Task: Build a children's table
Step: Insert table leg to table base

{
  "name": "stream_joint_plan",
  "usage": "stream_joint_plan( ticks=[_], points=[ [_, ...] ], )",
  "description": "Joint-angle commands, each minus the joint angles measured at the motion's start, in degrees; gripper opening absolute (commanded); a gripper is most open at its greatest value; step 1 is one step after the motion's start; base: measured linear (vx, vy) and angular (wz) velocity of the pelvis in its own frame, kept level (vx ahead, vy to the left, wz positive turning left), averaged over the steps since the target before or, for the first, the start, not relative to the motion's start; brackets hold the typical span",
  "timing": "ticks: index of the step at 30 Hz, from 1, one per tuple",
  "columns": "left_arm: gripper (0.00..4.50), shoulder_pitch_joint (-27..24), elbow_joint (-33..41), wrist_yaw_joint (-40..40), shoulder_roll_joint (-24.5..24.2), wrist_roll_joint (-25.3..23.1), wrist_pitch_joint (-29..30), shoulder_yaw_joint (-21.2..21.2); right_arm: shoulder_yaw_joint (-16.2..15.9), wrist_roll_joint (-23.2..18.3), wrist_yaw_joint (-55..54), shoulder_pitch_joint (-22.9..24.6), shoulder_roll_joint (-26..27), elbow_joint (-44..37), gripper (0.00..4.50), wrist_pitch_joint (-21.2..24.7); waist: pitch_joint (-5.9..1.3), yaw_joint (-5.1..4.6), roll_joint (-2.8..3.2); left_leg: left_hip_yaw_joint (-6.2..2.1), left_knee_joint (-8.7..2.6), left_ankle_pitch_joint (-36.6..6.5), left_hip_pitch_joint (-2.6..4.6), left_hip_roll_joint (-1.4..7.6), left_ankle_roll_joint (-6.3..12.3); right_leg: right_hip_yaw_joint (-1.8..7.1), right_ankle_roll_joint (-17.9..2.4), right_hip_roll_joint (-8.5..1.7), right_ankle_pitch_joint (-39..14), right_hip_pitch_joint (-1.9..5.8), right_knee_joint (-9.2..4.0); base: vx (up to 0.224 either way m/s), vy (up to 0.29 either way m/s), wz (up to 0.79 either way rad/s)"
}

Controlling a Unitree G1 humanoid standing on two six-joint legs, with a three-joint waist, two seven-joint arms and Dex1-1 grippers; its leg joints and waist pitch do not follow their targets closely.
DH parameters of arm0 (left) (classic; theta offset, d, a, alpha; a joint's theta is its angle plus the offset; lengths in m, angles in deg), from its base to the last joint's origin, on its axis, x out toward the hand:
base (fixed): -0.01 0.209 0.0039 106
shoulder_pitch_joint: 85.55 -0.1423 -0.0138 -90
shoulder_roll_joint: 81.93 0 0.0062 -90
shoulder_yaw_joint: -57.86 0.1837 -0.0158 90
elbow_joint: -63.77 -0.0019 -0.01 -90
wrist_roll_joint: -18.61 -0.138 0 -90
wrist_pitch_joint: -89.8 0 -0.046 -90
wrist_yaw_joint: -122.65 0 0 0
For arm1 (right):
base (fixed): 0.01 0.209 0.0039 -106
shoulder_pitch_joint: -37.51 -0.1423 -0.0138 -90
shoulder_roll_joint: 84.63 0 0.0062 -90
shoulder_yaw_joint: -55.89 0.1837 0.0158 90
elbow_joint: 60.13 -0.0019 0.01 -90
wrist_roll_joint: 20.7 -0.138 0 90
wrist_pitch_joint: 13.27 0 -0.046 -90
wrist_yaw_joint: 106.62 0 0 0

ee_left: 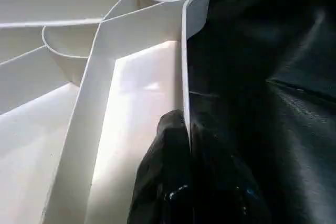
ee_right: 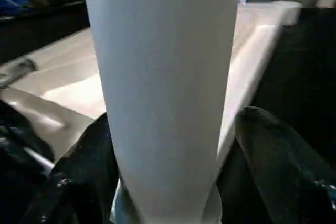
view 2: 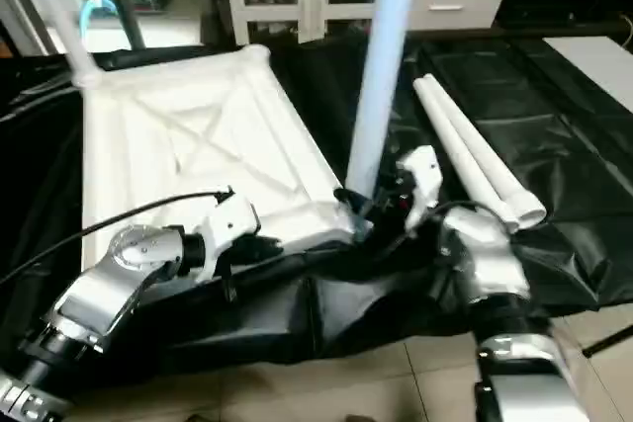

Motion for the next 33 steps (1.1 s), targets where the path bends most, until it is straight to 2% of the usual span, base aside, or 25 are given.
stream_joint_plan(
  ticks=[1, 2, 4, 6, 7, 9, 10, 12, 13, 18, 22, 23, 24, 27, 33],
  points=[
    [0.0, -1.14, 0.6, -1.57, 0.18, 0.97, -0.52, 1.72, 1.31, -1.6, 1.66, -0.52, -0.93, -1.46, 3.31, 1.08, -4.11, 0.0, -0.7, -0.72, -3.28, -5.21, 1.07, 1.9, 6.02, 2.28, -17.65, -3.26, 2.71, 3.19, -4.08, 0.0, 0.0, 0.0],
    [0.0, -1.14, 0.59, -1.57, 0.22, 0.92, -0.51, 1.7, 1.27, -1.68, 1.96, -0.56, -1.01, -1.47, 3.12, 1.44, -4.11, -0.01, -0.65, -0.74, -3.29, -5.25, 1.06, 1.88, 5.94, 2.28, -17.58, -3.25, 2.4, 3.19, -4.1, 0.0, 0.0, 0.0],
    [0.0, -0.99, 0.5, -1.11, 0.46, 0.8, -0.28, 1.52, 1.28, -1.76, 2.34, -1.19, -0.92, -0.69, 3.12, 2.42, -4.19, -0.02, -0.66, -0.75, -3.23, -4.95, 1.04, 1.83, 5.85, 2.27, -17.42, -3.2, 2.43, 3.19, -4.05, 0.0, 0.0, 0.0],
    [0.0, -1.09, 0.7, -0.9, 0.44, 0.82, -0.13, 1.44, 1.28, -1.72, 2.43, -1.56, -0.74, -0.2, 2.93, 2.74, -4.32, 0.02, -0.67, -0.77, -3.13, -3.88, 0.95, 1.77, 6.14, 2.27, -17.43, -3.21, 3.78, 3.26, -3.89, 0.0, 0.0, 0.0],
    [0.0, -1.24, 0.9, -0.82, 0.35, 0.86, -0.03, 1.39, 1.25, -1.68, 2.53, -1.66, -0.67, -0.08, 2.69, 2.9, -4.35, 0.08, -1.13, -0.76, -3.05, -2.8, 0.8, 1.72, 6.85, 2.24, -17.37, -3.25, 4.46, 3.31, -3.7, 0.0, 0.0, 0.0],
    [0.0, -1.37, 1.06, -0.84, 0.32, 0.83, 0.05, 1.3, 1.21, -1.67, 2.67, -1.78, -0.63, 0.16, 2.65, 2.94, -4.36, 0.06, -1.06, -0.74, -2.99, -2.66, 0.82, 1.73, 7.08, 2.22, -17.28, -3.27, 4.3, 3.24, -3.75, 0.0, 0.0, 0.0],
    [0.0, -1.51, 1.21, -0.86, 0.24, 0.74, 0.14, 1.2, 1.13, -1.64, 2.8, -1.91, -0.56, 0.4, 2.62, 2.98, -4.33, 0.03, -1.39, -0.69, -2.99, -2.76, 0.79, 1.72, 7.25, 2.21, -17.17, -3.25, 3.91, 3.23, -3.81, 0.0, 0.0, 0.0],
    [0.0, -1.68, 1.35, -0.85, 0.12, 0.61, 0.3, 1.04, 1.03, -1.58, 2.96, -2.06, -0.47, 0.72, 2.42, 3.11, -4.32, 0.08, -1.23, -0.75, -2.96, -2.48, 0.73, 1.72, 7.37, 2.21, -17.03, -3.32, 3.52, 3.25, -3.77, 0.0, 0.0, 0.0],
    [0.0, -1.75, 1.36, -0.8, 0.03, 0.54, 0.32, 1.0, 0.99, -1.51, 2.9, -2.09, -0.42, 0.79, 2.29, 3.17, -4.36, 0.09, -1.36, -0.75, -2.94, -2.26, 0.73, 1.72, 7.41, 2.2, -16.95, -3.32, 3.38, 3.27, -3.7, 0.0, 0.0, 0.0],
    [0.0, -1.9, 1.18, -0.2, -0.12, 0.19, 0.42, 0.82, 0.79, -0.91, 2.18, -2.04, -0.16, 1.16, 1.98, 2.91, -4.35, -0.01, -1.26, -0.71, -2.86, -1.93, 0.72, 1.65, 7.64, 2.16, -16.8, -3.24, 3.32, 3.19, -3.73, 0.0, 0.0, 0.0],
    [0.0, -1.81, 1.04, -0.1, -0.04, 0.1, 0.45, 0.87, 1.16, -1.23, 2.14, -1.86, 0.11, 0.99, 1.95, 3.22, -4.39, -0.01, -1.2, -0.76, -2.86, -1.93, 0.73, 1.67, 7.52, 2.14, -16.85, -3.22, 3.33, 3.21, -3.69, 0.0, 0.0, 0.0],
    [0.0, -1.76, 0.97, -0.03, 0.02, 0.07, 0.44, 0.86, 1.2, -1.3, 2.16, -1.76, 0.17, 0.87, 1.95, 3.33, -4.4, 0.03, -0.98, -0.79, -2.85, -1.92, 0.72, 1.66, 7.46, 2.13, -16.89, -3.25, 3.36, 3.24, -3.68, 0.0, 0.0, 0.0],
    [0.0, -1.7, 0.9, 0.06, 0.07, 0.0, 0.4, 0.89, 1.25, -1.4, 2.22, -1.6, 0.22, 0.72, 1.95, 3.47, -4.42, -0.02, -1.12, -0.75, -2.82, -1.93, 0.72, 1.65, 7.43, 2.14, -16.9, -3.19, 3.58, 3.24, -3.68, 0.0, 0.0, 0.0],
    [0.0, -1.62, 0.76, 0.22, 0.09, -0.2, 0.23, 0.99, 1.41, -1.54, 2.29, -1.42, 0.32, 0.71, 1.95, 3.62, -4.47, 0.02, -1.04, -0.77, -2.81, -1.79, 0.77, 1.67, 7.44, 2.13, -17.05, -3.19, 4.05, 3.25, -3.63, 0.0, 0.0, 0.0],
    [0.0, -1.54, 0.46, 0.66, 0.04, -0.87, -0.11, 1.45, 3.61, -3.57, 0.27, -1.74, 1.27, 1.78, 1.95, 6.36, -4.48, 0.05, -1.05, -0.76, -2.79, -1.87, 0.73, 1.67, 7.39, 2.14, -17.16, -3.21, 4.09, 3.31, -3.6, 0.0, 0.0, 0.0]
  ],
)
